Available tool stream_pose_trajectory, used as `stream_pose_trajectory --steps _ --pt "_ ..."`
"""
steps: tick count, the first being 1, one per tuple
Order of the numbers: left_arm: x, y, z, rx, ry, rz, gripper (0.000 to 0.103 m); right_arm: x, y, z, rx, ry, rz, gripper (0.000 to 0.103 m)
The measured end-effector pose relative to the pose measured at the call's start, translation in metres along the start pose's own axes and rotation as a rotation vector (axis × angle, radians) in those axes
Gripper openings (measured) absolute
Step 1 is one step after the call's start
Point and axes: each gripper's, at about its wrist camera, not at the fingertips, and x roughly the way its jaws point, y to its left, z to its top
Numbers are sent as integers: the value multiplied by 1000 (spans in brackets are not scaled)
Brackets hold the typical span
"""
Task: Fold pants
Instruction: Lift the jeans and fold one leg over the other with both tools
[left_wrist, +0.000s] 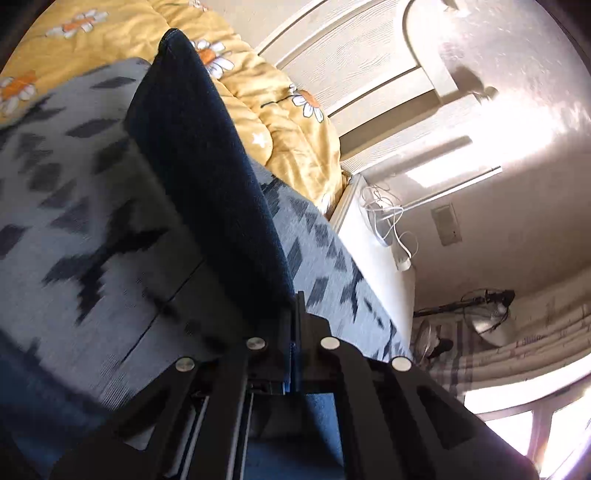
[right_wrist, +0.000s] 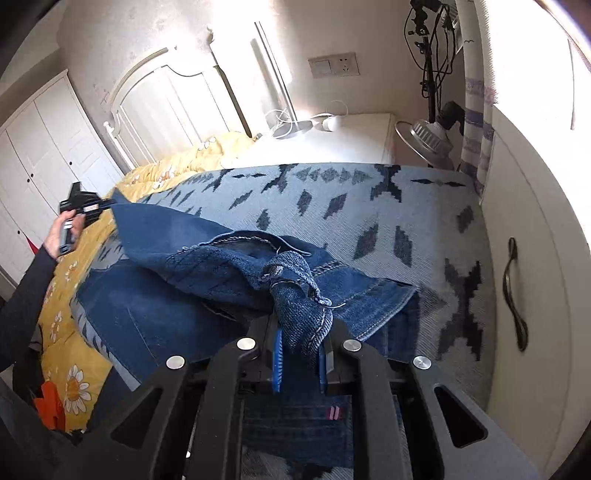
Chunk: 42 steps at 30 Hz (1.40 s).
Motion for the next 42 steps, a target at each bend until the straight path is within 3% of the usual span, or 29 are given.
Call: stream_pose_trajectory --steps 4,7,10,12,17,21,24,27,28,29,30,31,33,36,38,42 --pt "-78 45 -94 -5 -2 0 1 1 -12 -30 14 98 -64 15" --pt "-87 99 -144 -56 23 12 1 17 -16 -60 44 167 -47 16" --pt "-75 140 -177 -99 55 25 1 31 -18 -84 95 219 -75 27" --pt "-73 160 -188 -151 52 -15 1 26 -20 -98 142 213 -126 47" --pt "-78 164 -190 -113 36 -41 1 -7 -24 -125 358 132 -124 64" --pt "-71 162 -189 -129 39 -60 1 -10 -27 -146 629 39 23 64" --pt "-70 167 -192 -144 41 -75 1 5 -27 -153 765 11 70 64" --pt "-69 172 -192 -157 43 -86 1 18 -31 -151 838 -7 62 65" --pt "-68 173 -191 -162 46 -92 2 21 -31 -150 848 -13 50 64" --pt "-67 175 -191 -162 49 -94 2 24 -32 -149 854 -19 30 53" --pt "-64 175 -189 -158 54 -90 2 25 -33 -146 855 -21 -4 18" --pt "-64 175 -187 -148 59 -77 1 26 -32 -141 834 -14 -41 18" --pt "-72 165 -181 -122 41 -72 1 17 -25 -121 768 -59 -32 14" --pt "-106 145 -183 -99 -3 -93 1 -10 -15 -99 701 -122 -60 13" --pt "-112 149 -193 -122 7 -106 1 -9 -18 -103 678 -89 -124 13" --pt "-88 177 -207 -176 65 -70 1 27 -22 -118 644 41 -199 13"
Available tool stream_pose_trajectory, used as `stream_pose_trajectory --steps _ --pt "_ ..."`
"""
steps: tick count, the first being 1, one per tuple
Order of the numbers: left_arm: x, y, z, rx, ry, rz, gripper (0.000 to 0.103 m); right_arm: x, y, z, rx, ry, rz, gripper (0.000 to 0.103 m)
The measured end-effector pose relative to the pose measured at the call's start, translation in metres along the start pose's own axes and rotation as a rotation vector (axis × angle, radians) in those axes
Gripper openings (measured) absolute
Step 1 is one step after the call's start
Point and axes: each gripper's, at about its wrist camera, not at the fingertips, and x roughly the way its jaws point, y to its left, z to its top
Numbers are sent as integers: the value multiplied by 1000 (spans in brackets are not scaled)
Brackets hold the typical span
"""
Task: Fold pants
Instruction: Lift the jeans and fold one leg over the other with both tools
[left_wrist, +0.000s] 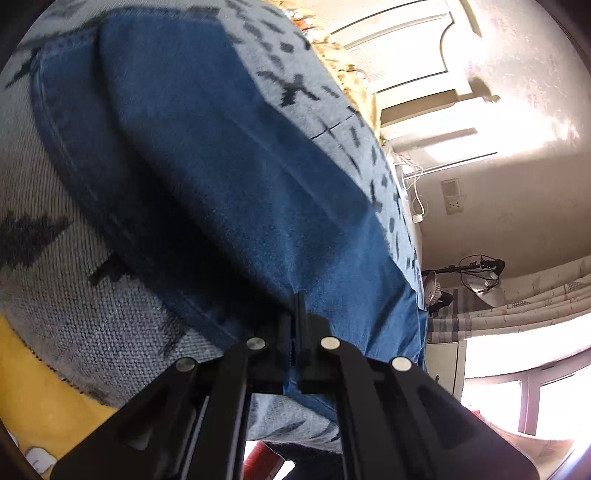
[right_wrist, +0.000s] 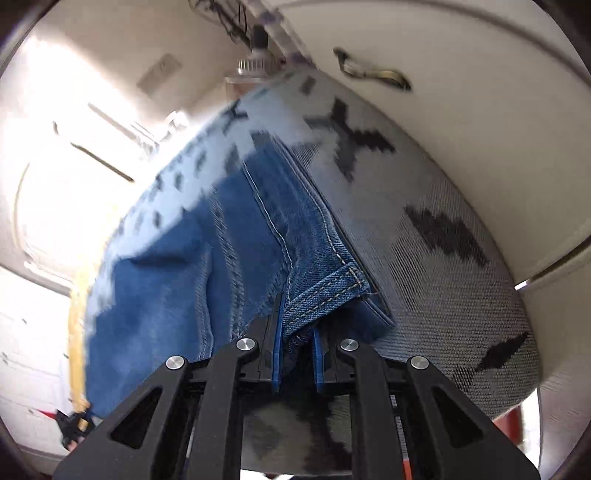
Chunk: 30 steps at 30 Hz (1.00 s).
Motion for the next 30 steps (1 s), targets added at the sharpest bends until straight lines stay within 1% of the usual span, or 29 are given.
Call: stream_pose_trajectory --steps 1,2,4,5,6,8,11,13,14,16,18,20,21,22,23,24,26,27,28,29,30 --pt "3 6 -1 -11 1 3 1 5 2 -4 -23 -1 -35 13" --pt "3 9 -4 -7 -6 -3 1 8 -1 -5 -34 -4 -48 13" --pt "1 12 -5 -8 -20 -26 5 6 -4 -11 -52 -18 -59 13" --pt "-1 17 -4 -23 -21 -55 12 6 -2 -13 -69 -23 -72 13" --pt "-4 21 -2 -38 -31 -81 25 6 2 -13 -87 -26 -89 13" --pt "-17 33 6 -73 -87 -104 37 8 5 -13 -118 -33 -121 13" --pt "-34 63 28 -166 -157 -164 40 11 -1 -16 -117 -32 -134 13" --pt "-44 88 43 -244 -198 -196 40 13 -1 -15 -118 -30 -143 13" --pt "-49 99 52 -268 -216 -218 40 12 0 -15 -123 -29 -151 13" --pt "-53 113 67 -301 -232 -240 40 15 1 -14 -134 -27 -165 13" --pt "-53 120 81 -312 -224 -257 40 15 3 -14 -141 -24 -179 13" --pt "-49 125 96 -326 -216 -244 38 18 7 -13 -144 -21 -192 13" --pt "-49 126 102 -324 -213 -236 24 19 8 -12 -147 -19 -199 13" --pt "-52 126 108 -316 -218 -204 6 19 9 -11 -148 -15 -203 13" --pt "-62 123 111 -310 -233 -169 1 18 9 -10 -144 -12 -201 13" --pt "-73 115 110 -288 -245 -170 1 13 8 -8 -137 -11 -189 12" --pt "-101 94 98 -198 -283 -104 1 2 9 -5 -134 -25 -165 12" --pt "-107 90 91 -184 -293 -92 2 -5 9 -3 -137 -31 -149 12" --pt "-107 91 87 -186 -287 -69 2 -8 10 -1 -148 -33 -148 12" --pt "-101 101 86 -200 -265 -37 2 -8 11 0 -161 -27 -155 12" --pt "-95 115 83 -239 -242 -25 2 -4 11 1 -171 -10 -166 12"
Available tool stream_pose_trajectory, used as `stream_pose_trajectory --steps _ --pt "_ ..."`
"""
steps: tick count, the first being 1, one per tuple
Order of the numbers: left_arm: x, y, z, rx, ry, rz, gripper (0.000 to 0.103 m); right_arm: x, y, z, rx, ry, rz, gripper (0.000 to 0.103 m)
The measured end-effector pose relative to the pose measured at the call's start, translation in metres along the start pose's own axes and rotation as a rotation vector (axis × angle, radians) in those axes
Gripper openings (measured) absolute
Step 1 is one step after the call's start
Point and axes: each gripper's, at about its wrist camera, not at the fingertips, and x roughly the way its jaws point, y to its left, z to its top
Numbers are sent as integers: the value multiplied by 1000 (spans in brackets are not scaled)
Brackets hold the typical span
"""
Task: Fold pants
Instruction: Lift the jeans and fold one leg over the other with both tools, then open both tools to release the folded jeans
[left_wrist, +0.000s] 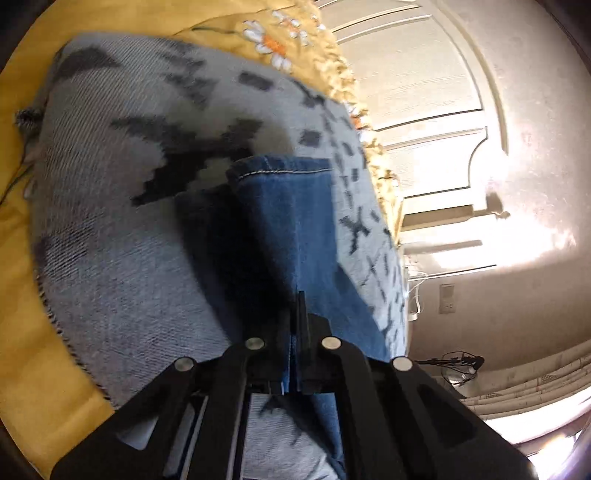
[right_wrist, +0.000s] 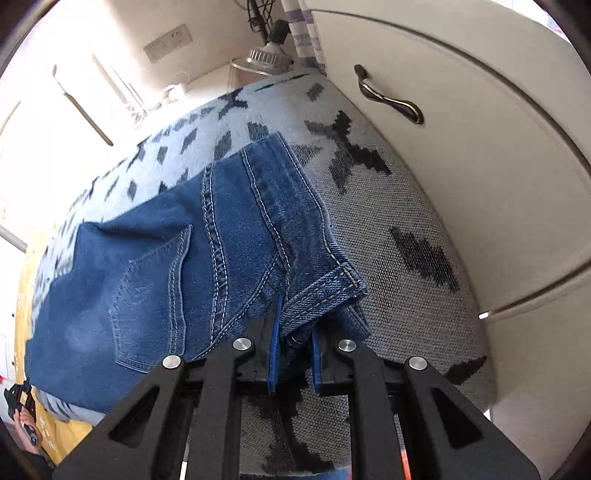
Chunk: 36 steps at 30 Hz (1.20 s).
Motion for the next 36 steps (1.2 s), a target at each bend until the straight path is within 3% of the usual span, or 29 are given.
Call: stream_pose_trajectory --steps 2,5,8,10,13,17,19,20,22,23,25,27,29,31,33,36 --pt "8 25 1 -67 25 -1 1 11 1 0 -6 40 -15 12" --pt "-1 26 0 -40 -4 -18 1 5 3 -1 -9 25 -8 12" --pt "-2 26 0 -26 -1 16 1 1 0 0 -5 12 15 12" --pt "5 32 -3 -53 17 34 1 12 1 -3 -31 37 -15 12" --pt "-1 26 -7 -16 1 37 2 24 1 -8 -41 43 -42 12" --pt "-25 16 4 32 -72 79 25 26 5 -9 -67 33 -70 13" --pt "-41 10 22 65 -129 102 26 27 4 -9 -66 32 -71 13" --pt "-44 3 33 93 -149 114 28 27 3 -9 -62 33 -66 16" --pt "-38 -18 57 199 -127 101 53 28 3 -10 -64 29 -66 16" --pt "-27 -31 68 256 -89 107 57 28 4 -10 -66 28 -72 17" --pt "-4 -65 79 397 -63 202 57 27 5 -10 -67 27 -83 17" --pt "26 -94 84 578 20 271 62 27 7 -10 -68 25 -94 17" --pt "52 -108 82 668 87 323 64 27 9 -10 -75 23 -109 17" --pt "76 -115 77 747 146 381 62 28 11 -10 -84 26 -126 17" --pt "93 -111 73 778 230 416 8 28 13 -8 -96 30 -141 17" --pt "84 -101 76 790 216 441 7 28 14 -8 -110 28 -148 16"
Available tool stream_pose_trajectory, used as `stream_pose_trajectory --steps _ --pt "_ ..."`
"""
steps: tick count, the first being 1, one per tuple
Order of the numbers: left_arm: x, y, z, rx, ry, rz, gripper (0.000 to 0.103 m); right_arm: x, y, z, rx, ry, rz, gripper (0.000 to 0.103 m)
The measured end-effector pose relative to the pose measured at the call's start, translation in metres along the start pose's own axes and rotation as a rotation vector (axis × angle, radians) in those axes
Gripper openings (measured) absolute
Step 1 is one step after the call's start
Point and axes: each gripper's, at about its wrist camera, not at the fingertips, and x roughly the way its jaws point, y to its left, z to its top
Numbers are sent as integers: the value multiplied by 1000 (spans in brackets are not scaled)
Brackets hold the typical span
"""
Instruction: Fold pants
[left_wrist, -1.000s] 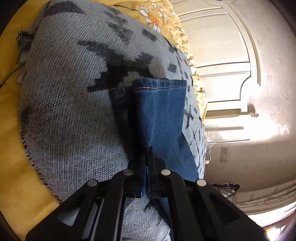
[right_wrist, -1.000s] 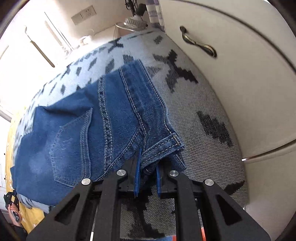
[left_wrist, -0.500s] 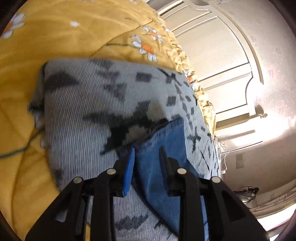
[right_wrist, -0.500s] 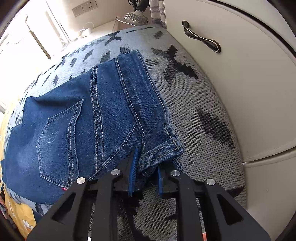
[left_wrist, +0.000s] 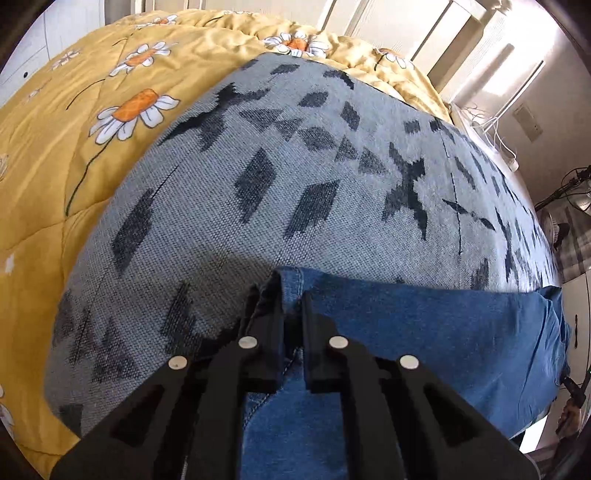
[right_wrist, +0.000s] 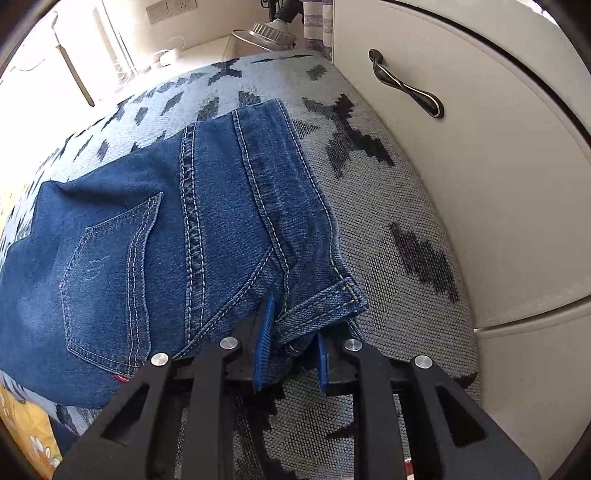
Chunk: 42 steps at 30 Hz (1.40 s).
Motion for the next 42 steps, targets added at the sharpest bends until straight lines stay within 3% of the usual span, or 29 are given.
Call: stream_pose_trajectory --steps 3,5,7,8,9,11,13,14,17,19,20,22,23,24,25,28,32,37,40,42 --pt "-8 20 -8 -98 -14 -53 8 1 1 0 -14 -4 2 18" --pt "0 20 -14 -107 -6 -20 14 1 1 1 -21 0 1 21" --pt "1 19 -18 -118 -34 -13 16 -8 2 0 -21 -1 -24 33" --pt "0 18 -19 -133 -48 -14 20 -15 2 -1 -25 -11 -47 53" --pt "-3 20 -20 -158 -62 2 33 -26 2 -2 -33 -31 -101 67" --pt "-17 24 -26 -197 -114 63 47 -55 3 -6 -67 -91 -201 69" --pt "-36 22 -34 -197 -198 104 48 -84 10 -4 -101 -159 -215 70" --pt "-47 16 -38 -185 -247 118 48 -94 17 1 -114 -186 -187 71" --pt "-63 -16 -43 -129 -317 70 53 -116 70 31 -245 -244 44 71" --pt "-72 -58 -42 -12 -362 -7 53 -109 125 52 -399 -247 197 74" --pt "-74 -88 -40 51 -376 -81 55 -98 149 62 -450 -232 258 75" --pt "-66 -152 -35 185 -344 -237 60 -66 198 80 -531 -190 357 72" --pt "-59 -189 -33 269 -319 -293 60 -48 217 86 -559 -164 385 62" --pt "-51 -223 -32 338 -292 -340 59 -24 236 91 -585 -133 362 52" --pt "-42 -255 -32 394 -257 -393 59 -2 248 95 -596 -102 320 50" --pt "-15 -348 -37 569 -135 -517 45 45 256 103 -541 -39 283 44" --pt "21 -438 -49 742 -28 -580 42 64 244 109 -431 -92 271 39" --pt "75 -502 -39 817 84 -586 42 57 236 112 -331 -191 265 39" --pt "100 -536 -40 897 138 -565 41 45 222 111 -271 -241 277 46" --pt "115 -557 -41 945 160 -540 40 33 207 106 -242 -282 289 57"
